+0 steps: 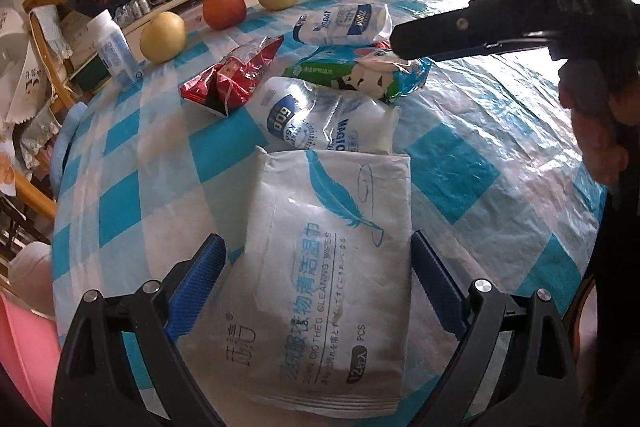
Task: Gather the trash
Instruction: 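Grasp the white feather-print wipes package with the left tool, then grasp the white plastic bottle with the right tool while the left holds the wipes package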
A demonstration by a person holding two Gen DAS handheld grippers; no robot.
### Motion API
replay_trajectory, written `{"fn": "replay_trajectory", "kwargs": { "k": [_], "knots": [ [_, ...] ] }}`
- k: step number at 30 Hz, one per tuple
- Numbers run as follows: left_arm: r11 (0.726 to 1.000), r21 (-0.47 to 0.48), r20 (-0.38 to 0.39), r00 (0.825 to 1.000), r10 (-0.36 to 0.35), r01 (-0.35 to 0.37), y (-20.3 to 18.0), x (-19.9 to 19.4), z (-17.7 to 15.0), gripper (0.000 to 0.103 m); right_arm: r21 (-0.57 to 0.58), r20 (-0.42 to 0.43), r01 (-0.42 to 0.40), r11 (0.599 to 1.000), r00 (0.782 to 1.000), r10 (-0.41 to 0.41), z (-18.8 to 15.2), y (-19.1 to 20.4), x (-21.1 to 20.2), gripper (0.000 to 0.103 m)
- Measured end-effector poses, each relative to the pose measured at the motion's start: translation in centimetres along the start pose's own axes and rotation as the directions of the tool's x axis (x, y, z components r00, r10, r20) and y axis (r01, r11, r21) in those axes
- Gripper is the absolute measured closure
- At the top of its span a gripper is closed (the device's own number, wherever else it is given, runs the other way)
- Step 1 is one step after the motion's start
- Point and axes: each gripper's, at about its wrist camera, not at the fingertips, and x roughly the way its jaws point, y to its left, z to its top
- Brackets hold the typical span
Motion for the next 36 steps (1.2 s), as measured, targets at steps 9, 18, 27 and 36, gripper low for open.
{"fn": "replay_trajectory", "kwargs": {
  "k": [9, 18, 27, 36],
  "knots": [
    [0.997, -0.063, -0.009, 0.999, -0.035, 0.034, 0.3, 0.5, 0.5, 0.016, -0.019, -0.029, 0.025, 1.0, 0.999, -0.025, 0.5, -0.4, 2.0, 0.029],
    [0.994, -0.096, -0.004, 0.999, -0.045, 0.044, 0.5, 0.8, 0.9, 0.026, -0.027, -0.021, 0.046, 0.999, 0.999, -0.046, 0.7, -0.6, 2.6, 0.032],
    [0.982, -0.177, 0.011, 0.998, -0.065, 0.066, 2.1, 0.3, 0.7, 0.028, -0.064, -0.007, 0.07, 0.995, 0.997, -0.071, 0.9, -0.2, 3.4, 0.019],
    [0.95, -0.31, 0.023, 0.999, -0.022, 0.028, 5.8, -0.6, -0.1, 0.028, -0.069, -0.055, -0.054, 0.996, 0.997, 0.051, 0.6, 1.0, 3.3, 0.017]
  ]
}}
